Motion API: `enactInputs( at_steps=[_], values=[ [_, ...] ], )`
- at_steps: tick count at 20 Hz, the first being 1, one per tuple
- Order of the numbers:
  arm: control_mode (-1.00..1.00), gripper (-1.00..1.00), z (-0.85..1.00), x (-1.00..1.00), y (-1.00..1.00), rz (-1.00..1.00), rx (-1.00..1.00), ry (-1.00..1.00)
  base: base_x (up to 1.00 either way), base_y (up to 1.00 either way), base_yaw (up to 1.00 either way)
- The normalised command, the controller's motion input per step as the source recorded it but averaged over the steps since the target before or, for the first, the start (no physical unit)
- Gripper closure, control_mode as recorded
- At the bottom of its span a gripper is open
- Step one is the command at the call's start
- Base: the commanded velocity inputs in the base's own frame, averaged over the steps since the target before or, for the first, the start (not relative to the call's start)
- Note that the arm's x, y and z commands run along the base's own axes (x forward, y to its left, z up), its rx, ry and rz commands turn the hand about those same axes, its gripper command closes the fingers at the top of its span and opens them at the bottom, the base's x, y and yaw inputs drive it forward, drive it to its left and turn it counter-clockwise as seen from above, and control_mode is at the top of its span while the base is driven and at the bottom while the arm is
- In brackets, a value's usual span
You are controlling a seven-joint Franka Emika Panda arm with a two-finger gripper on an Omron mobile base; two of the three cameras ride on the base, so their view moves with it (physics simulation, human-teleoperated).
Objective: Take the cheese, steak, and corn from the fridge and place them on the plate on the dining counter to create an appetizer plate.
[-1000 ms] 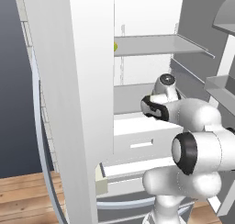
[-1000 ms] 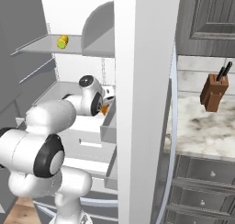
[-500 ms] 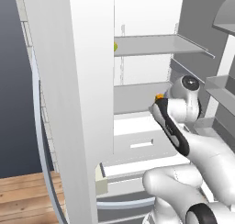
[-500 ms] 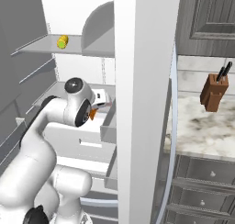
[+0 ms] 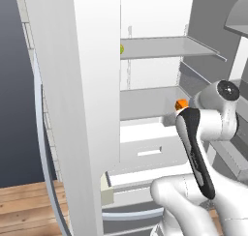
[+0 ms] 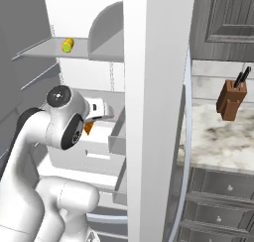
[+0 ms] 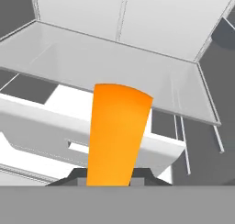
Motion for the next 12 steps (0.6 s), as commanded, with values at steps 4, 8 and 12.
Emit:
enactInputs(
  at_steps=[4,8,12],
  values=[
    [-1.0,1.0,0.72,-0.58,0.0,-0.04,0.0,0.0,0.0,0.0,0.0],
    [1.0,1.0,0.12,-0.34,0.0,-0.04,0.0,0.01,-0.48,0.0,-0.03],
    [1.0,1.0,0.0,0.0,0.0,0.0,0.0,0.0,-1.0,0.0,-0.02]
  ],
)
